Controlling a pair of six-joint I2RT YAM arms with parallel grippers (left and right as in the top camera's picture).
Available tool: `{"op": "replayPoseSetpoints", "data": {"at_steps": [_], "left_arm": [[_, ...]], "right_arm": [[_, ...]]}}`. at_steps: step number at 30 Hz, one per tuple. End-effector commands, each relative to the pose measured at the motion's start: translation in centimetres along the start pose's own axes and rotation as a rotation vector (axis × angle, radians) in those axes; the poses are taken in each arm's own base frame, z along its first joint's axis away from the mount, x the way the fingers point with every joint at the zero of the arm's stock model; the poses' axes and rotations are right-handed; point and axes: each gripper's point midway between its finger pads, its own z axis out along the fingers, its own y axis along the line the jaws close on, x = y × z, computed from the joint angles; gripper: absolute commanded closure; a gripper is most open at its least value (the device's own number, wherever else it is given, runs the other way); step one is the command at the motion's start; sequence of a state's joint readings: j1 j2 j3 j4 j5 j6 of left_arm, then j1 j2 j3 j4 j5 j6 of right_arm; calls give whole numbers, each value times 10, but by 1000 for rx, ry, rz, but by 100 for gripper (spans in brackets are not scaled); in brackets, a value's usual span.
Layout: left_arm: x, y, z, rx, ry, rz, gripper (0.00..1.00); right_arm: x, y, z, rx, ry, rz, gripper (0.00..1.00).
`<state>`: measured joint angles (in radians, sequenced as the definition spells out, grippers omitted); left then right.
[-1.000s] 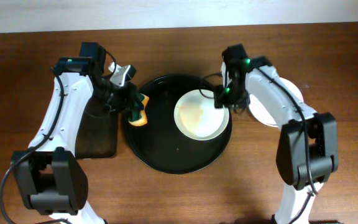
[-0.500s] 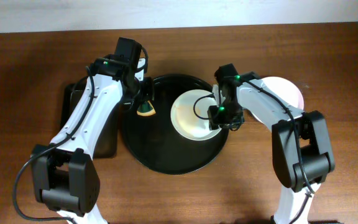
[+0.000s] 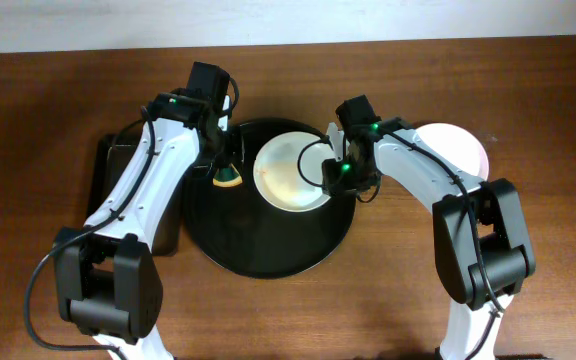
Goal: Clean dirty plates on tray and stack at the side
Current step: 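Lift the cleaned plate with the right gripper off the round tray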
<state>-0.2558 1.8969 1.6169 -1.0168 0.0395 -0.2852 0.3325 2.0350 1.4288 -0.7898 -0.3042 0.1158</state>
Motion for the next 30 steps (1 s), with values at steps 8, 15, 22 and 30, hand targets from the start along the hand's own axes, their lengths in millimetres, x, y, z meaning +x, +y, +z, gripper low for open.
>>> {"op": "replayPoseSetpoints", "data": {"at_steps": [8,15,22,30], "left_arm": [[1,4,6,-20,4,-12,100],[1,4,6,-20,4,-11,100],[2,4,6,-21,7,-11,100],[1,4,6,-21,4,-11,100]], "right_arm": [[-30,5,15,-22,-126,-64,53],[-55,-2,11,33,-226,-78,55],[-62,-20,39,89,-239,-24,58],[-85,-14,7,85,-313,-43,96]]}}
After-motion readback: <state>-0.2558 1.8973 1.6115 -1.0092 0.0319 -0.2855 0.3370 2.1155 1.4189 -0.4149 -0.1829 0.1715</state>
